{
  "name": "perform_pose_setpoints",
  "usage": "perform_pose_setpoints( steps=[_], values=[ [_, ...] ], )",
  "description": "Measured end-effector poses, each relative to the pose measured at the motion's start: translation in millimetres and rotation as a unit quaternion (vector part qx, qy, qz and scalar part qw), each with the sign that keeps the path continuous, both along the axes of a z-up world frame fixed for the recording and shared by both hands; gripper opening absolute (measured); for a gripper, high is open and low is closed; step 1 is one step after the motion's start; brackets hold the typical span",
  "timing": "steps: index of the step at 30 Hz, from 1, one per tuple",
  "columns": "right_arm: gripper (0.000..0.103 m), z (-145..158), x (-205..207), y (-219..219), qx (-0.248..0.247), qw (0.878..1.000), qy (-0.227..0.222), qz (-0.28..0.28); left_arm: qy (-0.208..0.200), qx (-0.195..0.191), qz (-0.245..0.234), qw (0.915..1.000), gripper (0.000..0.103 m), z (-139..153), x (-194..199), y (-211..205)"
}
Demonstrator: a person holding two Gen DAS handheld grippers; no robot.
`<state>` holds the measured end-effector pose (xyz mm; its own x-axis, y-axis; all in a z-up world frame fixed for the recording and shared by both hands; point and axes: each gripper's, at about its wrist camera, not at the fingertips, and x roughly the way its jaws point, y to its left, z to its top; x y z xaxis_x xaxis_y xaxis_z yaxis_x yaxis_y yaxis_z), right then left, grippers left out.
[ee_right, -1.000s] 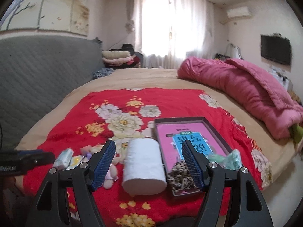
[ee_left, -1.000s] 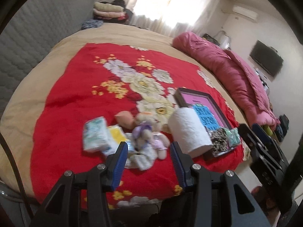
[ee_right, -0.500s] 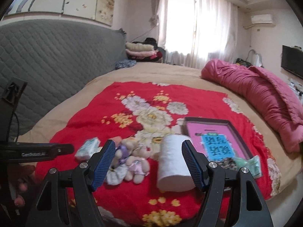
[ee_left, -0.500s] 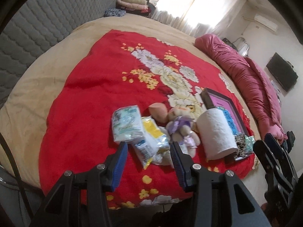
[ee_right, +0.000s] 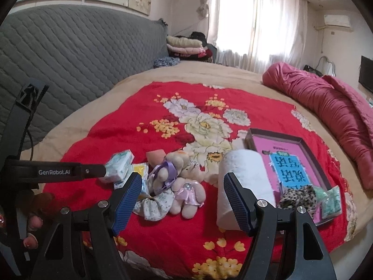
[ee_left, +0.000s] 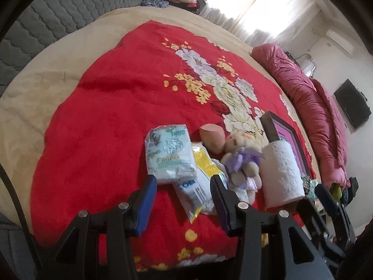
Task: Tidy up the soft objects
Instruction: 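Move both tools back over the pile of soft items beside the tray, then grasp the white flower tissue pack with the left gripper while the right gripper grasps the purple-dressed teddy bear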
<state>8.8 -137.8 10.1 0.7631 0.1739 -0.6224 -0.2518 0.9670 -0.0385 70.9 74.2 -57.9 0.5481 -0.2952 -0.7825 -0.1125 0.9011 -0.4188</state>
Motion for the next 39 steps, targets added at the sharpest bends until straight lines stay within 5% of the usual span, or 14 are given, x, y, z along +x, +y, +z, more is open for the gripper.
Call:
perform_pose_setpoints(
  steps=[11,20,36,39],
  values=[
    [0.074,-33.7,32.2,16.8,0.002,0.999,0.04,0.009,0.011,-0.032,0.027,0.9991,0.051,-24.7,22.4,14.2],
    [0.074,-56.6,59.6,28.9,0.007,0.998,0.062,0.005,0.01,-0.003,0.018,0.9998,0.053,-31.9,38.1,5.6],
    [0.074,-80.7,86.7,27.3,0.01,0.997,0.079,-0.007,0.027,-0.018,0.026,0.9991,0.06,-56.3,51.5,11.0],
    [0.056,-84.3,91.7,28.1,0.01,0.997,0.08,-0.007,0.027,-0.018,0.027,0.9991,0.06,-57.0,51.7,11.5]
  ],
)
